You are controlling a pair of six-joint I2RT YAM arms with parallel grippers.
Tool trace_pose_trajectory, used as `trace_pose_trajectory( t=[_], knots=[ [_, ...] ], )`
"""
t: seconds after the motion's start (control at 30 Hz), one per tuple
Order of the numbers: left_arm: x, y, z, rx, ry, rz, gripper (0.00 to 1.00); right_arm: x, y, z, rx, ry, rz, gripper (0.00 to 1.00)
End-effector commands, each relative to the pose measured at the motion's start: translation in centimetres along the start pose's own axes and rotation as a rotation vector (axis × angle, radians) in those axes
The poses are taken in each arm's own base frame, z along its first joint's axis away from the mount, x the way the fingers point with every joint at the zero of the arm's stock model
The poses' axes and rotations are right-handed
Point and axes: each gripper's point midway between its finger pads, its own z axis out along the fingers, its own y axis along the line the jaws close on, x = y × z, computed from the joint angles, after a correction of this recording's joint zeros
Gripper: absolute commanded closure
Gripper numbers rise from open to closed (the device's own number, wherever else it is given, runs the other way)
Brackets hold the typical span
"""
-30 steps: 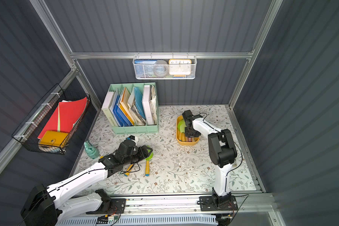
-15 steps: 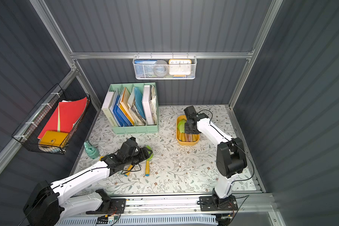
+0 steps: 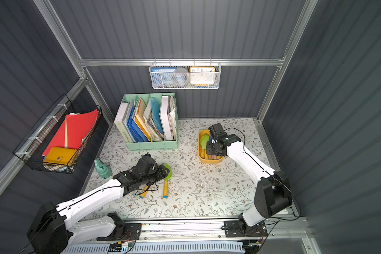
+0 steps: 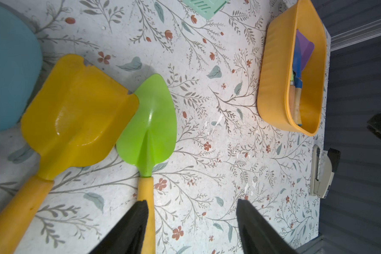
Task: Put the shovel into the storage box
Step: Place the shovel in the storage box, then pick up the shovel from the center of the board.
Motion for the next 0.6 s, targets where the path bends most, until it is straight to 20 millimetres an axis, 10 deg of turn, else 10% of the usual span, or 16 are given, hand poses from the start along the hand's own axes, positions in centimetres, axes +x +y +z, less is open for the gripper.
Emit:
trace_pose_trajectory(
  t=[0.0,0.57],
  knots=[
    [-0.2,1.1,-0.5,-0.061,-0.013,-0.012,0.31,1.7,1.0,-0.2,-0.052,0.022,0.004,0.58],
    [0.4,4.7,-1.3,-0.236,-0.005,-0.010,0.35,8.2,4.9,-1.2,-0.199,0.029,-0.047,0.57]
  ],
)
